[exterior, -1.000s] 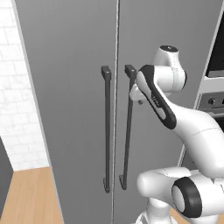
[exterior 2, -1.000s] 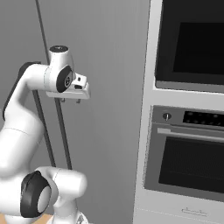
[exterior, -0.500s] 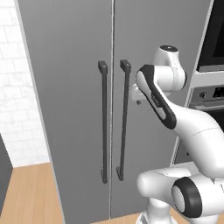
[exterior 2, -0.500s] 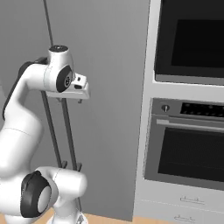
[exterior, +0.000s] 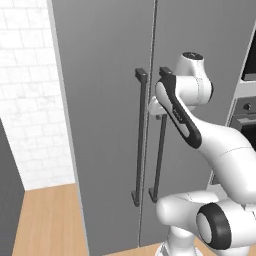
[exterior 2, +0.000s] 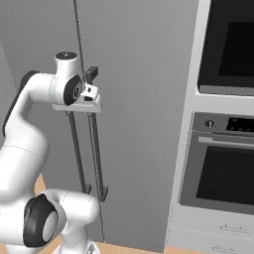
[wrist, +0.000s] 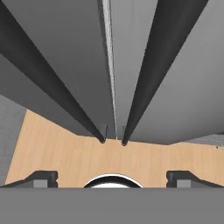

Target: Take the strawberry from the fridge and place it on top of the pancake, located on the dining counter.

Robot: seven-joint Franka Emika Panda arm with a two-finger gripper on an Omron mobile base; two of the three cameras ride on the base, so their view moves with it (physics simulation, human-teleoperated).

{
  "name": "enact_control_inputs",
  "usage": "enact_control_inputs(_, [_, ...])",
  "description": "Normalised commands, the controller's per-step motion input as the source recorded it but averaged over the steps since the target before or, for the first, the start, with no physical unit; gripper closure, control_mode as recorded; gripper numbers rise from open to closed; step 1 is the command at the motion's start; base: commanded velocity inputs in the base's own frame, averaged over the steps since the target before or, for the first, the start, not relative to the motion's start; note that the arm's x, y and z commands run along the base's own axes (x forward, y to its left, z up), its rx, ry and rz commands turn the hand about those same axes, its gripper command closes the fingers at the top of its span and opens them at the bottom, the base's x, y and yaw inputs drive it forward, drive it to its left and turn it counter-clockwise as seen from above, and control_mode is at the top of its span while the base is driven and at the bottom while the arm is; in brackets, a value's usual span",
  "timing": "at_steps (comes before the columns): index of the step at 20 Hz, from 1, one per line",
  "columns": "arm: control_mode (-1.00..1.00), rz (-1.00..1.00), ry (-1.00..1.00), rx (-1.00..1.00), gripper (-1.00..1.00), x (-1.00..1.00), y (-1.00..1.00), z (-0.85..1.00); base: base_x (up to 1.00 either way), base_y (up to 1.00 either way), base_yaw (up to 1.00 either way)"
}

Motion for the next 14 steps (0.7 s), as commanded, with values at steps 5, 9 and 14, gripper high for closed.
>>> enact_control_inputs(5, [1.0, 0.0, 0.0, 0.0, -1.0, 0.0, 0.0, 0.0, 0.0, 0.16, 0.0])
enact_control_inputs(9, [1.0, 0.0, 0.0, 0.0, -1.0, 0.0, 0.0, 0.0, -0.17, 0.0, 0.0])
enact_control_inputs(14, [1.0, 0.0, 0.0, 0.0, -1.0, 0.0, 0.0, 0.0, -0.47, 0.0, 0.0])
